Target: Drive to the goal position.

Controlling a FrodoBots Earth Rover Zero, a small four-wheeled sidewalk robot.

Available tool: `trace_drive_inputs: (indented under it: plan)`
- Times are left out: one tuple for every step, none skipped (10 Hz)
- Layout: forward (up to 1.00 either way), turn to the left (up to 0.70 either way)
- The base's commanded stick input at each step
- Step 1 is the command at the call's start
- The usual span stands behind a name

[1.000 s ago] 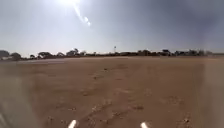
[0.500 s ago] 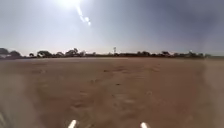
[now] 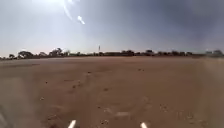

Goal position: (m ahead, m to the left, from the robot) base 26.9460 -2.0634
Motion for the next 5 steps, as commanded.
trace_drive_inputs:
  plan:
    - [0.70,0.00]
    - [0.70,0.00]
    - [0.70,0.00]
    - [0.70,0.00]
    - [0.70,0.00]
